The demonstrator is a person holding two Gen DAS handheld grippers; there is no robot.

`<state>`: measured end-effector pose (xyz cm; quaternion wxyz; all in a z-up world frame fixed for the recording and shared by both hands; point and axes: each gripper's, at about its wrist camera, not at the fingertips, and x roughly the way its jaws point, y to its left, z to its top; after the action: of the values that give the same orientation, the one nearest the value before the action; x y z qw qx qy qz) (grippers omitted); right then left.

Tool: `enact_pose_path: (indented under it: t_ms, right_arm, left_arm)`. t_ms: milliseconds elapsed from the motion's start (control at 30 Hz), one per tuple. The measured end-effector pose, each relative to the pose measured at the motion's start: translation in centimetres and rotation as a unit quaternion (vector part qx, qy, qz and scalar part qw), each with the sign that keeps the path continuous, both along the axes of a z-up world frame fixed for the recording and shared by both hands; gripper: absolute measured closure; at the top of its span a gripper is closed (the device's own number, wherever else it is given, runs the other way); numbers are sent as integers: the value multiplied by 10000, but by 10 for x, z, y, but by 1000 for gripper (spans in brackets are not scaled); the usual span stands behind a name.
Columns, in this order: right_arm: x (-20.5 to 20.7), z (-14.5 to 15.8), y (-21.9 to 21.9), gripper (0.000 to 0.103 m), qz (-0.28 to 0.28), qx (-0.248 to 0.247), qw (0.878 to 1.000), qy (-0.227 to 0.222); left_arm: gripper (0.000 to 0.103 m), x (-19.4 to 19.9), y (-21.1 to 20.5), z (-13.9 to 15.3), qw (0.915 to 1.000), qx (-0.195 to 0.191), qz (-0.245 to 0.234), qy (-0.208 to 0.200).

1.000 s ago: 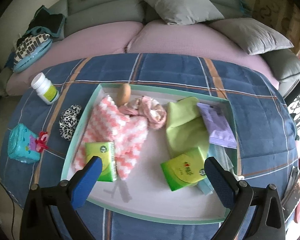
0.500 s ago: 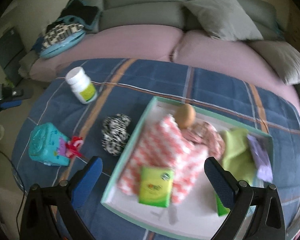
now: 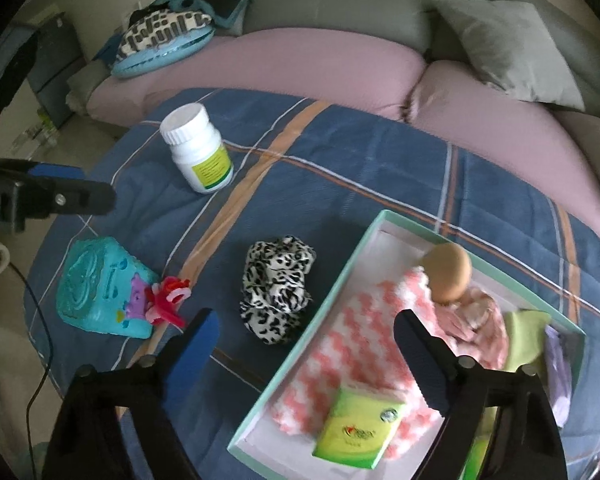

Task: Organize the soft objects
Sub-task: 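Grasp the red hair clip with the left gripper while the right gripper grasps the leopard scrunchie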

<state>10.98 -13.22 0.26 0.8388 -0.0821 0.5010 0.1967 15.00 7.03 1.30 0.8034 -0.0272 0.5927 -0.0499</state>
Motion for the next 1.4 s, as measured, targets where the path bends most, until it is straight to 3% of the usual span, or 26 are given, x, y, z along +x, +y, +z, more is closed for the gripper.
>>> enact_pose_path:
  t_ms: [100, 267, 367, 500, 700, 800, 1133, 1200, 1400]
  right_arm:
    - [5, -7, 6, 20, 163, 10, 9998, 112]
    - [15, -17, 13, 28, 339, -6, 9991, 249]
    - [20, -22, 17, 30, 486, -15, 9983, 320]
    - [26, -26, 21, 45, 731, -39, 9963, 460]
    - [32, -33, 27, 50, 1008, -244, 9931, 555]
    - [33, -32, 28, 50, 1147, -246, 9915, 569]
    - [39, -47, 43, 58, 1404, -411, 9865, 737]
    - [41, -50, 43, 60, 1396, -405, 9864, 763]
    - [47, -54, 43, 63, 1368, -322, 9867, 812]
  left_arm:
    - [5, 10, -6, -12, 9994, -29, -87, 331]
    - [11, 23, -24, -33, 9946, 286, -537, 843]
    - [20, 29, -34, -49, 9882, 390, -801, 1249]
    - [20, 35, -46, -67, 9777, 532, -1126, 1689]
    - [21, 39, -61, -87, 9609, 742, -1556, 2165]
    - [38, 40, -67, -96, 9543, 700, -1661, 2384]
    - [47, 56, -82, -124, 9441, 891, -1818, 2601]
    - [59, 57, -85, -133, 9425, 898, -1843, 2638]
    - [72, 58, -95, -143, 9420, 793, -1899, 2650]
